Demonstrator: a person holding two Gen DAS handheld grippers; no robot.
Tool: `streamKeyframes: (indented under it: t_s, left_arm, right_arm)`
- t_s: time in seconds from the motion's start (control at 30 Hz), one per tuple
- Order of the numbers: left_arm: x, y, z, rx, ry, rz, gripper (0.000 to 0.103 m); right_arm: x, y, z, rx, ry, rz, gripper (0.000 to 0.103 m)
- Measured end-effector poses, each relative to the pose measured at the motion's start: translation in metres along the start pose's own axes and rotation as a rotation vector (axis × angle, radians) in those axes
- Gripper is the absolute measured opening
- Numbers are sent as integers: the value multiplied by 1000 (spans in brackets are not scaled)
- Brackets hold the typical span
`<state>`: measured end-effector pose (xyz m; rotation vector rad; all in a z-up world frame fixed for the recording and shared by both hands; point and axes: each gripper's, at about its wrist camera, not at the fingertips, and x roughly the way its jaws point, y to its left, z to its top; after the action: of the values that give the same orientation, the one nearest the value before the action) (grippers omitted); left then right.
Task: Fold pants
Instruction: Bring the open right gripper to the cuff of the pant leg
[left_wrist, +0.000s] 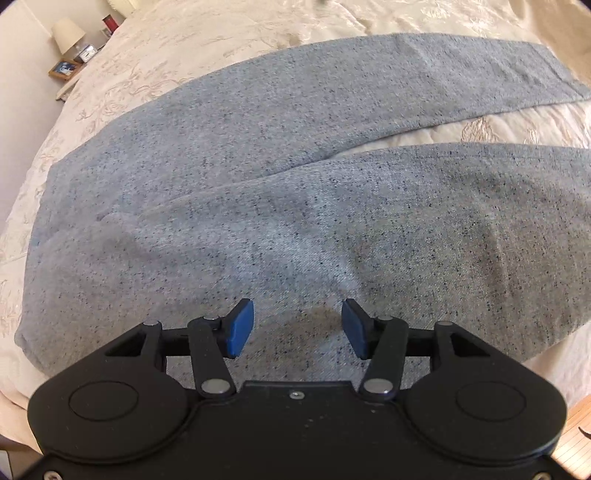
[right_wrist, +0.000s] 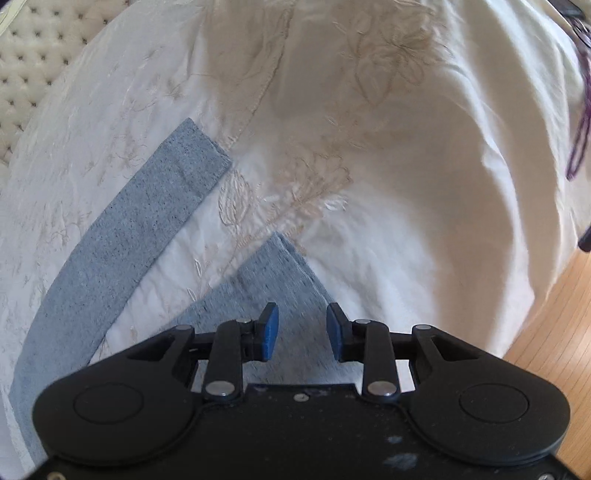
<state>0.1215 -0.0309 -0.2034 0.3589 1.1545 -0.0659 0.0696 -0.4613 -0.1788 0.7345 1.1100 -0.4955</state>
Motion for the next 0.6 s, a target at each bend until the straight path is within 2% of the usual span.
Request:
streamKeyframes:
  t_s: [0.13, 0.23, 0.33, 0.6]
  left_arm:
    - [-16, 8, -4, -38, -35, -3, 59]
    - [-25, 11, -5, -54, -50, -8, 59]
    - [-32, 12, -4, -69, -56, -17, 59]
    - [-36, 18, -8, -103, -42, -5, 59]
  right_arm:
    - [-15, -32, -35, 58, -3, -38, 32]
    - [-20, -43, -56, 49, -5, -52, 32]
    - [-12, -42, -67, 26, 8, -24, 32]
    - [23, -11, -47, 1, 7, 13, 32]
